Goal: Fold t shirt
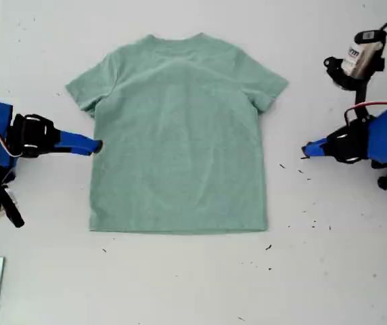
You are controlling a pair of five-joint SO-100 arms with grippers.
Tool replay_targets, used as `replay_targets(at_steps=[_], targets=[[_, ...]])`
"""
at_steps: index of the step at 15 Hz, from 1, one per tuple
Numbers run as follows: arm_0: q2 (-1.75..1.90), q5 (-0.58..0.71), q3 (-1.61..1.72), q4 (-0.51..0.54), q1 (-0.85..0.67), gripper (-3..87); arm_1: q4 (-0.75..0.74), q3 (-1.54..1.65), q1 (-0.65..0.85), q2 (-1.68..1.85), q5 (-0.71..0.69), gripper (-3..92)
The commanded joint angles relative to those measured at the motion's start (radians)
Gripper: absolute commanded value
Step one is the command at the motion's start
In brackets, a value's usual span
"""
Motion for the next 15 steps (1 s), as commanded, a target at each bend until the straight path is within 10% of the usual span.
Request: replay_targets(at_steps=[1,10,15], targets=[[0.009,0.132,0.017,-0.014,0.069,0.7,-0.006,0.04,0.023,0.011,0.857,2.2],[0.009,0.132,0.017,-0.014,0.072,-0.1,-0.063,0.046,-0.026,0.011,0.841,2.2],[0.009,0.133,0.017,-0.014,0.057,-0.1,0.0,-0.637,0.123,-0.689,0.443,2.3]])
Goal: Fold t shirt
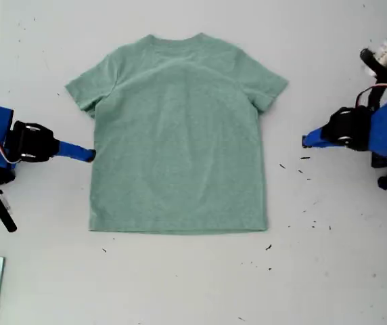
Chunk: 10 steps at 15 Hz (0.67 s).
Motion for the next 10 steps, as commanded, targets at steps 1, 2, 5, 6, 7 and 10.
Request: replay_targets(at_steps=[1,2,5,6,7,10], targets=[[0.009,0.006,0.008,-0.015,-0.002,-0.1,0.127,-0.62,0.147,-0.548,-0.298,2.3],[0.009,0.006,0.008,-0.015,0.003,-0.1,0.222,-0.868,0.202,-0.713,-0.399,2.3],[0.009,0.006,0.008,-0.015,0.008,-0.1,0.423,-1.494,0.345,-1.095,-0.637,2.3],[0.009,0.006,0.008,-0.015,0.008,-0.1,0.423,-1.58,0.368,-1.157,-0.675,2.3],[0.009,0.006,0.008,-0.015,0.008,-0.1,0.423,-1.595,0.393,-1.184,-0.698,2.3],[0.009,0.005,0.008,-0.015,0.014,-0.1,0.419,-1.548,0.448,-1.189,-0.759,15.3]])
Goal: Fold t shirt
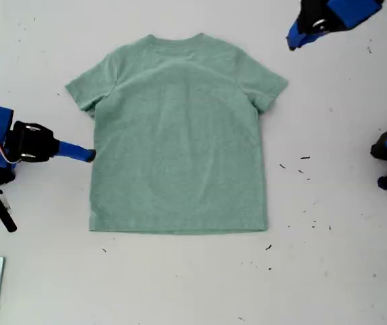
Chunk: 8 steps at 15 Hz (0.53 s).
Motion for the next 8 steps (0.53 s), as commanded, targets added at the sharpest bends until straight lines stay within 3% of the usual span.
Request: replay_targets(at_steps=[1,3,8], targets=[[0.009,0.006,0.008,-0.015,0.014,-0.1,0.002,-0.012,0.046,0.006,-0.038,23.6],[0.009,0.006,0.008,-0.015,0.017,-0.1,-0.055,0.11,0.092,0.006,-0.071,28.5],[0.009,0.006,0.008,-0.015,0.017,-0.1,-0.523,0.592,0.143,-0.034,-0.138,28.4]])
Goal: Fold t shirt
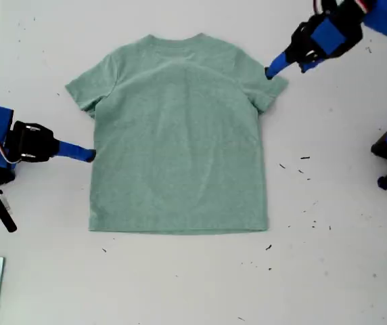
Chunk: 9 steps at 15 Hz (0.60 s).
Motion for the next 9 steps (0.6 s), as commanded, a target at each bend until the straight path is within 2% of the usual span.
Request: replay_targets(at_steps=[1,6,7,8,9], targets=[[0.009,0.006,0.009,-0.015,0.015,-0.1,-0.179,0.091,0.008,-0.031,-0.02,28.2],[0.009,0.003,0.009,-0.017,0.012,-0.1,-0.393,0.14,0.008,-0.249,-0.037,27.5],[0.008,0.002,0.009,-0.017,0.012,-0.1,-0.423,0.144,0.023,-0.308,-0.058,19.2],[0.008,0.0,0.009,-0.017,0.012,-0.1,-0.419,0.138,0.032,-0.357,-0.063,2.9],[0.008,0.0,0.009,-0.017,0.012,-0.1,-0.39,0.129,0.031,-0.365,-0.078,-0.3]])
